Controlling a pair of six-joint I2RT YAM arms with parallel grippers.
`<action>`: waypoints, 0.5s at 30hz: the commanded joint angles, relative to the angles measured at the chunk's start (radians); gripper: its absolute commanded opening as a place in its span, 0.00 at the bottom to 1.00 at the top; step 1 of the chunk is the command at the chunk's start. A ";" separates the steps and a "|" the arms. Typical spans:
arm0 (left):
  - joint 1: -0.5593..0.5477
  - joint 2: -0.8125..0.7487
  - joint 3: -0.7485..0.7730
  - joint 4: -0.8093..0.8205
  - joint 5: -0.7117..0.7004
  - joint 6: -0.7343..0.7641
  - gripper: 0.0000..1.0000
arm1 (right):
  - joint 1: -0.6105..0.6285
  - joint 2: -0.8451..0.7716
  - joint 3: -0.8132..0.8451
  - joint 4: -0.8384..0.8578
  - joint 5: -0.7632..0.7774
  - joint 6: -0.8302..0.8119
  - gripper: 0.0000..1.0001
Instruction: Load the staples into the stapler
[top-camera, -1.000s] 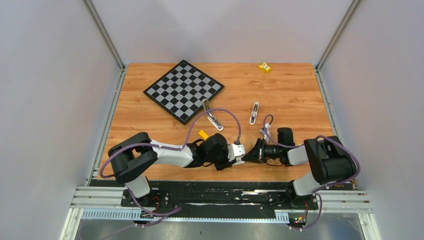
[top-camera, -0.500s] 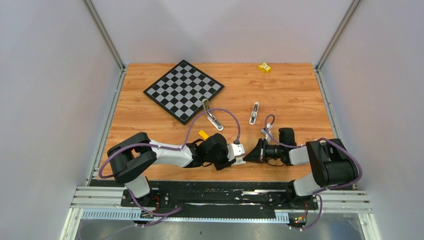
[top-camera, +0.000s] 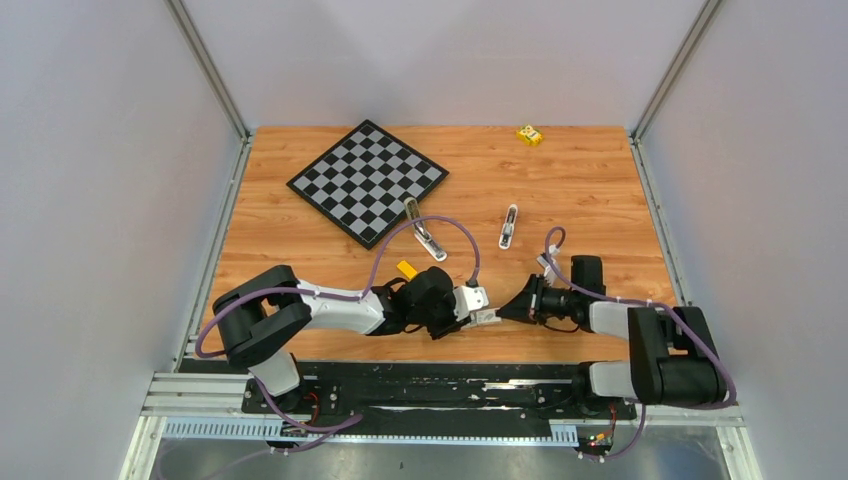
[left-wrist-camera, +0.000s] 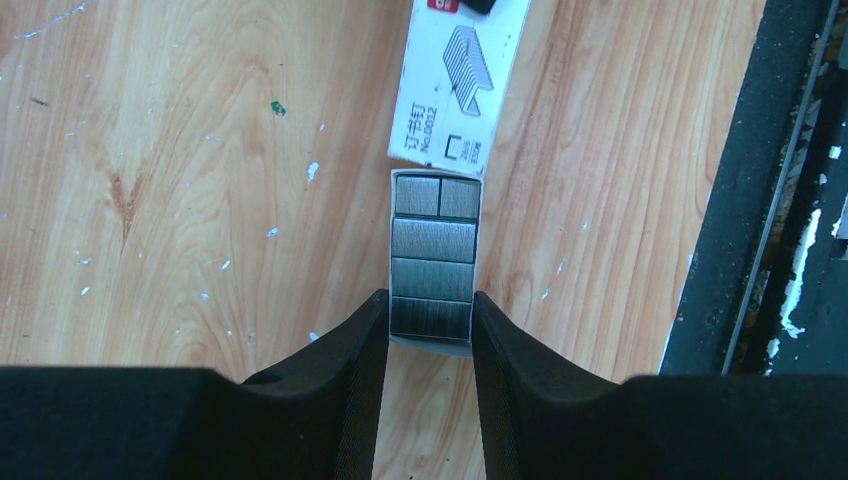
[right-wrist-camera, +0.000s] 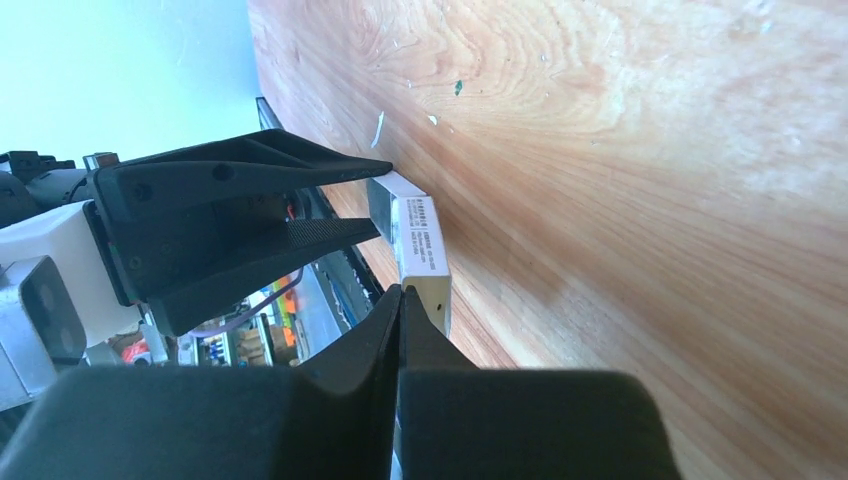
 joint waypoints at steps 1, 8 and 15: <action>0.007 0.019 -0.024 -0.112 -0.066 0.004 0.37 | -0.034 -0.073 0.032 -0.162 0.050 -0.059 0.00; 0.007 -0.022 -0.001 -0.107 -0.087 -0.041 0.45 | -0.096 -0.184 0.059 -0.308 0.102 -0.090 0.07; 0.033 -0.106 0.071 -0.159 -0.159 -0.124 0.50 | -0.097 -0.315 0.132 -0.566 0.232 -0.122 0.41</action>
